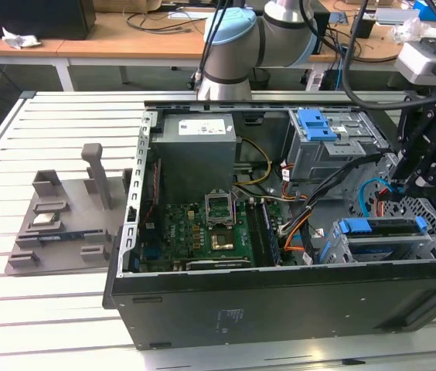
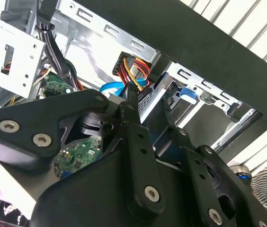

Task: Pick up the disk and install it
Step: 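Insert the first disk wire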

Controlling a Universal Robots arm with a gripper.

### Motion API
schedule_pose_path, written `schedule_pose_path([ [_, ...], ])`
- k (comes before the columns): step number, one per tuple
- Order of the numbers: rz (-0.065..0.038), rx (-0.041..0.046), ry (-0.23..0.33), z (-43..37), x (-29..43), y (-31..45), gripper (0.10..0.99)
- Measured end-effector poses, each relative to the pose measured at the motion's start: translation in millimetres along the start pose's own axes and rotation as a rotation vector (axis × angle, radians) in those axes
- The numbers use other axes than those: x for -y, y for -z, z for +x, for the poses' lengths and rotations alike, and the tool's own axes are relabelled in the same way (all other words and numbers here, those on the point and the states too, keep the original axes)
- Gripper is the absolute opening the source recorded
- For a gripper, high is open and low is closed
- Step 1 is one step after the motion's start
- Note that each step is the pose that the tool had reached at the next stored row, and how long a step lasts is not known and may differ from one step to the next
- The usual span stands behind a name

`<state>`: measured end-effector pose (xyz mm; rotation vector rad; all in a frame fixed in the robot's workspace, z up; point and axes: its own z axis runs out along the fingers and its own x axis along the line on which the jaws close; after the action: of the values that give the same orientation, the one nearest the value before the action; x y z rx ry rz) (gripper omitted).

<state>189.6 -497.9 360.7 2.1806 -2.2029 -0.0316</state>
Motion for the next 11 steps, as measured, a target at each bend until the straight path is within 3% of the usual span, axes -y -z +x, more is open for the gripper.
schedule_pose_path([
  [5, 0.000, -0.0086, -0.001, -0.2, 0.1, -5.1, 0.361],
  [11, 0.000, -0.0090, -0.001, -0.2, 0.2, -5.0, 0.361],
])
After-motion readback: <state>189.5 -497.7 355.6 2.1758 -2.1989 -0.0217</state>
